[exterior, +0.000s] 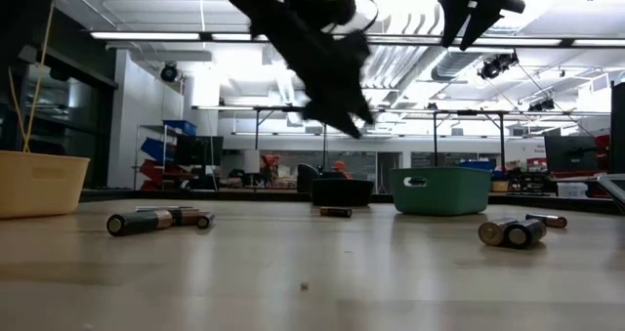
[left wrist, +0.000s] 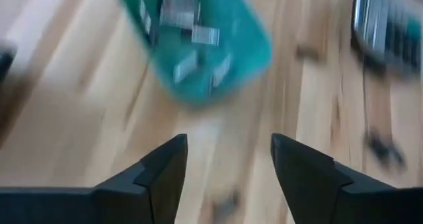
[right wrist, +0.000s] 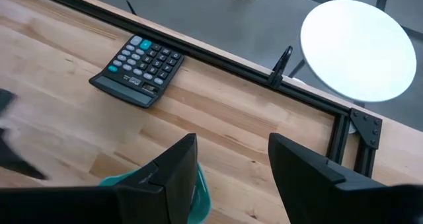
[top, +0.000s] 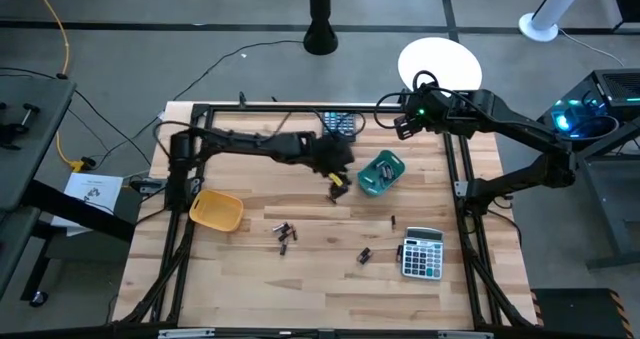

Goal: Sort batteries
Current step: Put the silver battery into the green bin

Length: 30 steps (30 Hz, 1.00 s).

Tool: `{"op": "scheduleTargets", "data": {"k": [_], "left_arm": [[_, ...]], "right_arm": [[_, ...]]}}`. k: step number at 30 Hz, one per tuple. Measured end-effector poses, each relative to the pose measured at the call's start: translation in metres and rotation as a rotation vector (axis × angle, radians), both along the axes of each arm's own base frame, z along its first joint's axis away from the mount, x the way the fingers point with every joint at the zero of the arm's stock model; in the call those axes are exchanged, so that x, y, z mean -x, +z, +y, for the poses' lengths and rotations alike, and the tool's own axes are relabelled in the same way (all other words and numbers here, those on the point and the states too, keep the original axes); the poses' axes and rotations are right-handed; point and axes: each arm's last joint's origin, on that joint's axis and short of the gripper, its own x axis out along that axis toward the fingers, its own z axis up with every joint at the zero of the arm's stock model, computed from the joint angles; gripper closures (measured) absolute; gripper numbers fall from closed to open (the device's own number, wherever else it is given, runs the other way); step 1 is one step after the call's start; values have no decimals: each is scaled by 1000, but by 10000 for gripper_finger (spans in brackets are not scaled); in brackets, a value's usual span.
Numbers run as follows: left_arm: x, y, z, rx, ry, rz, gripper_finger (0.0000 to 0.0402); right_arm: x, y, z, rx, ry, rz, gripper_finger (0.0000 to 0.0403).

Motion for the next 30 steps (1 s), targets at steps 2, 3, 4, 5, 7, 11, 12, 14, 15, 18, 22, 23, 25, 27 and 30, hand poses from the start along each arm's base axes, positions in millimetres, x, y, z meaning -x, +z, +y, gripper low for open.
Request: {"op": "scheduleTargets", "data": {"k": [2,3,4,5,7,11,12,14,15,18,22,23,25,27,30], "left_arm": [[19,3,-7,-2,-23,81,188],[30,0,-13,-3,-26,111,189],[41,-3,-18,-5,-14,128,190],[53,-5,-24,-11,6,126,191],[81,-10,-34,-9,59,105,192],[136,-25,-56,20,73,69,192],[147,-28,-61,22,56,63,192],[162,-32,-69,18,26,45,192],[168,-35,-72,6,22,48,193],[178,-49,-81,-17,-21,123,193],[177,-60,-100,-53,-143,170,193],[177,-63,-106,-64,-178,179,193],[177,-67,-116,-84,-227,186,193],[179,-70,-124,-91,-216,196,193],[179,-70,-127,-88,-172,194,193]], "right_arm": [[0,0,0,0,0,0,222],[0,0,0,1,1,1,222],[0,0,0,3,1,2,222],[0,0,0,7,2,6,222],[0,0,0,16,10,17,222],[0,0,0,22,12,22,222],[0,0,0,22,13,22,222],[0,0,0,23,13,23,222],[0,0,0,23,13,23,222],[0,0,0,24,17,26,222],[0,0,-1,31,35,41,222],[0,0,-1,32,40,46,222],[0,0,-1,35,48,52,222],[0,0,-1,36,52,55,222],[0,0,-1,38,51,56,222]]}}
